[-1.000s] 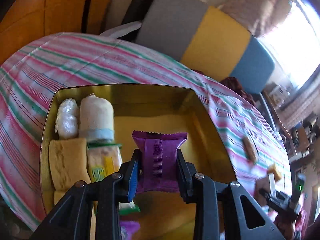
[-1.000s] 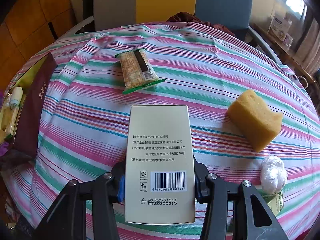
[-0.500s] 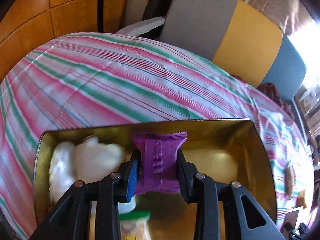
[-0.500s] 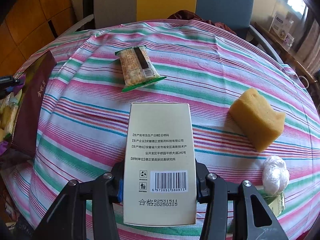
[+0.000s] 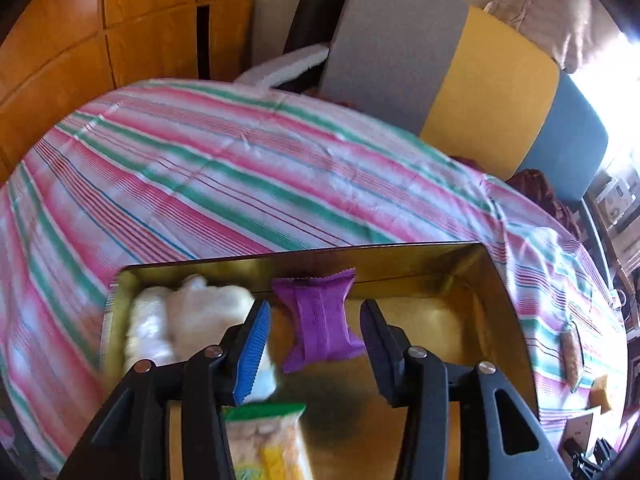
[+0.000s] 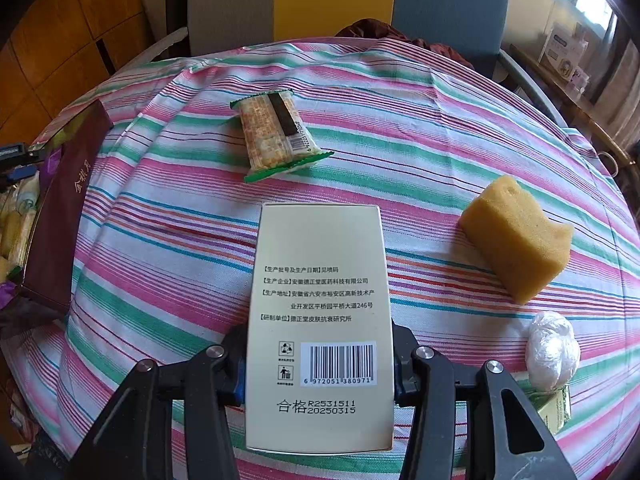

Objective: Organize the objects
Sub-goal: 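Carry the purple packet to the gold tray and release it with the left gripper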

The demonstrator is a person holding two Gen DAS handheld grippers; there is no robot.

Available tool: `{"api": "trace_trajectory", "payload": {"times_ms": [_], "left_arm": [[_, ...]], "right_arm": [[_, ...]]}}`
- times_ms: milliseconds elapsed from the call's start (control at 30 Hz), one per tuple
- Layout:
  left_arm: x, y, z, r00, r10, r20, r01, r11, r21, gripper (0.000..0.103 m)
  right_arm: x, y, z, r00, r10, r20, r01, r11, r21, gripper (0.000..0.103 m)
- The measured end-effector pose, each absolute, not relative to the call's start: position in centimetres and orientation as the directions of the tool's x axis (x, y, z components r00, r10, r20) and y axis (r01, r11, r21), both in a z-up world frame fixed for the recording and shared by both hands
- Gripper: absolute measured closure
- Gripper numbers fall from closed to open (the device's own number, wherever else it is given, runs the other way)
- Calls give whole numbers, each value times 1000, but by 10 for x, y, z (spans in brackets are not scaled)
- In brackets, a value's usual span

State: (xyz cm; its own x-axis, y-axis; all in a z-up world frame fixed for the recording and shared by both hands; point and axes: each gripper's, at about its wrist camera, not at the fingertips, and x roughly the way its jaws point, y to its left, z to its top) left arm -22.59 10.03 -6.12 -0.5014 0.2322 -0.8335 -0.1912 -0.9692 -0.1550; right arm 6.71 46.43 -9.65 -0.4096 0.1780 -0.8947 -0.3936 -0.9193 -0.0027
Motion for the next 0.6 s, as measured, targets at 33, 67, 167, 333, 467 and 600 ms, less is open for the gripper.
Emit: {"api": "trace_trajectory", "payload": {"times_ms": [33, 67, 167, 333, 467, 600], "left_arm": [[-218, 98, -54, -516, 233, -825, -195, -969, -151, 56], [-205, 94, -47, -532, 235, -813, -204, -968, -146, 56], [-170, 89, -32, -577, 242, -780, -242, -963, -120, 56], [-109, 87, -19, -613, 274, -741, -292, -950, -110, 56], [-71, 87, -18, -629, 273, -728, -318, -945, -80, 56], [-48, 86, -21, -633, 272, -724, -334, -940, -62, 56]], "right_arm": [[67, 464, -96, -410, 181, -894, -392, -920, -6, 53], [66, 464, -96, -409, 184, -894, -391, -921, -11, 53], [65, 463, -96, -409, 195, -892, -386, -922, -25, 53], [64, 460, -97, -408, 210, -888, -383, -923, -43, 53], [65, 457, -97, -408, 225, -885, -381, -923, -59, 53], [65, 456, -96, -416, 227, -881, -382, -922, -58, 53]]}}
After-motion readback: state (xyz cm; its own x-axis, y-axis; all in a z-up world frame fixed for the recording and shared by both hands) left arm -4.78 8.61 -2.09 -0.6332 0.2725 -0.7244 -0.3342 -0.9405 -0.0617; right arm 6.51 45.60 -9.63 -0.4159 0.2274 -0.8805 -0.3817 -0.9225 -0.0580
